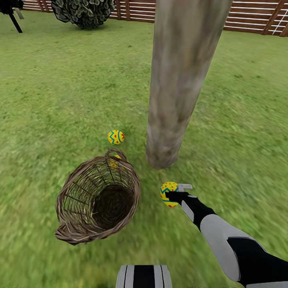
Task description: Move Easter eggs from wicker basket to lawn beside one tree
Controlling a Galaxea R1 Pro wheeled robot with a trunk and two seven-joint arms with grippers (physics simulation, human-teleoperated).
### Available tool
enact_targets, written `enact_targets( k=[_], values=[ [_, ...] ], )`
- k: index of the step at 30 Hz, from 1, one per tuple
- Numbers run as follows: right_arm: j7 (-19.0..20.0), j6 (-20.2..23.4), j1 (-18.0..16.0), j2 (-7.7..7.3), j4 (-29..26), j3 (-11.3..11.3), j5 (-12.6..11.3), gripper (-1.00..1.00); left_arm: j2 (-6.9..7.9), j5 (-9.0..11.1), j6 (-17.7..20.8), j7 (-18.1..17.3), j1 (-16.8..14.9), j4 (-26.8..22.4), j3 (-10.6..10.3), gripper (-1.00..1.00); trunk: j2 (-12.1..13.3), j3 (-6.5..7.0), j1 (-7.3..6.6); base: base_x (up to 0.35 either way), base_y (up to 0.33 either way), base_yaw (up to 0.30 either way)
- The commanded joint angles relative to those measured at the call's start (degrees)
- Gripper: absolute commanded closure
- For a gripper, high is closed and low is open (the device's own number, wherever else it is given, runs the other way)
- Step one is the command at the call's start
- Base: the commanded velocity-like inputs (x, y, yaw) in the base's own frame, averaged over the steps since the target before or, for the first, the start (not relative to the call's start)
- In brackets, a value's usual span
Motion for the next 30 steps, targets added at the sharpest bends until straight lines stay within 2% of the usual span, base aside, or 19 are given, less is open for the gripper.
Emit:
enact_targets(
  k=[1,12,16,21,30],
  values=[
    [0.2,0.3,0.0,0.02,-0.1,-0.3,-0.2,1.00,0.01,0.5,0.2,0.5,0.1,-0.1,0.0,-1.00,0.0,-0.03,-0.01,0.000,0.000,0.000],
    [0.2,0.2,0.0,0.02,-0.2,-0.3,-0.1,1.00,-0.21,0.7,0.2,0.4,0.7,2.4,0.0,-1.00,0.0,-0.03,-0.01,0.151,0.000,0.000],
    [0.2,0.2,0.0,0.02,-0.3,-0.2,-0.1,1.00,-0.22,1.4,0.6,-0.2,0.7,2.3,0.0,-1.00,-0.1,-0.92,0.10,0.015,0.000,0.000],
    [0.2,-0.4,0.0,0.02,-0.3,-0.2,-0.1,1.00,-0.25,1.5,2.8,-1.7,0.7,2.0,0.3,-1.00,-0.1,-2.02,0.23,0.002,0.000,0.000],
    [0.3,-0.5,0.1,0.02,-0.3,-0.2,-0.1,1.00,-0.29,0.2,2.3,-1.8,0.6,5.4,0.0,-1.00,-0.1,-2.02,0.23,0.083,0.000,0.000]
  ],
)
